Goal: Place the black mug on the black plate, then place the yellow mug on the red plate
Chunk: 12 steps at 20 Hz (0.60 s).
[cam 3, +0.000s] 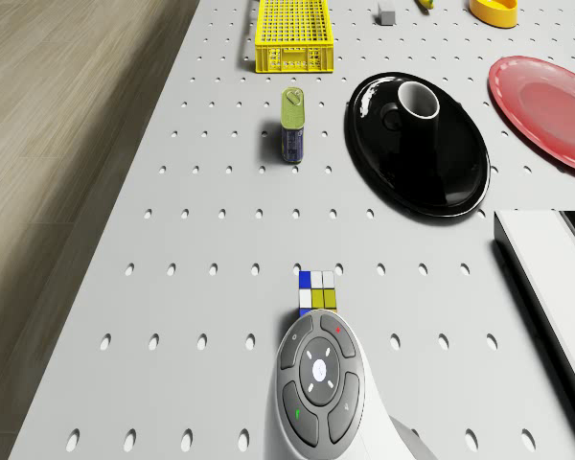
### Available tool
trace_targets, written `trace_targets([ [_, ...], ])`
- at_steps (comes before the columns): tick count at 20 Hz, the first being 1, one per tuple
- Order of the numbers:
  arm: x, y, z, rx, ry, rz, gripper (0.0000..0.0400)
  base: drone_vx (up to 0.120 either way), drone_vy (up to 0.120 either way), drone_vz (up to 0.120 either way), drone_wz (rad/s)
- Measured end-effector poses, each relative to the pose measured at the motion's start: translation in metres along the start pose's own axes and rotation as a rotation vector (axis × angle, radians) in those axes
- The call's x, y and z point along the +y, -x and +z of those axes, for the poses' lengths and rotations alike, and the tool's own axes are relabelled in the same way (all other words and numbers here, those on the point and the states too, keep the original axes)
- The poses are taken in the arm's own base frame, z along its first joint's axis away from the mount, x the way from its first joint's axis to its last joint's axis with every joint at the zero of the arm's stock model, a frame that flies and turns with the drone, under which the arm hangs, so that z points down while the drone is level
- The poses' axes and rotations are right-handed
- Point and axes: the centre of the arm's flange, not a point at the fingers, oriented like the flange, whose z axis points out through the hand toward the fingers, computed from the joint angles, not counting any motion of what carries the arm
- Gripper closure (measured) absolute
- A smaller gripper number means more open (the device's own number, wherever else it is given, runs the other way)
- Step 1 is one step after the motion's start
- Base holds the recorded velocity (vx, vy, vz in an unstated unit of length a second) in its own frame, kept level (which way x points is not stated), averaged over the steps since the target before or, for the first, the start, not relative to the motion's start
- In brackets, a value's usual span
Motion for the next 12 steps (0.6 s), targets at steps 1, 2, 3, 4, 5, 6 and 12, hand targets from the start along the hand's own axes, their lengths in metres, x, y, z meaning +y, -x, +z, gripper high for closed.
trace_targets([
  [1,0.0000,0.0000,0.0007,0.000,0.000,0.000,0.0000,0.000,0.000,0.000,0.000],
  [2,-0.0005,0.0005,0.0012,0.000,0.000,0.000,0.0000,0.000,0.000,0.000,0.000],
  [3,-0.0013,0.0013,0.0017,0.000,0.000,0.000,0.0000,0.000,0.000,0.000,0.000],
  [4,-0.0019,0.0019,0.0020,0.000,0.000,0.000,0.0000,0.000,0.000,0.000,0.000],
  [5,-0.0024,0.0024,0.0023,0.000,0.000,0.000,0.0000,0.000,0.000,0.000,0.000],
  [6,-0.0027,0.0027,0.0025,0.000,0.000,0.000,0.0000,0.000,0.000,0.000,0.000],
  [12,-0.0039,0.0039,0.0032,0.000,0.000,0.000,0.0000,0.000,0.000,0.000,0.000],
])
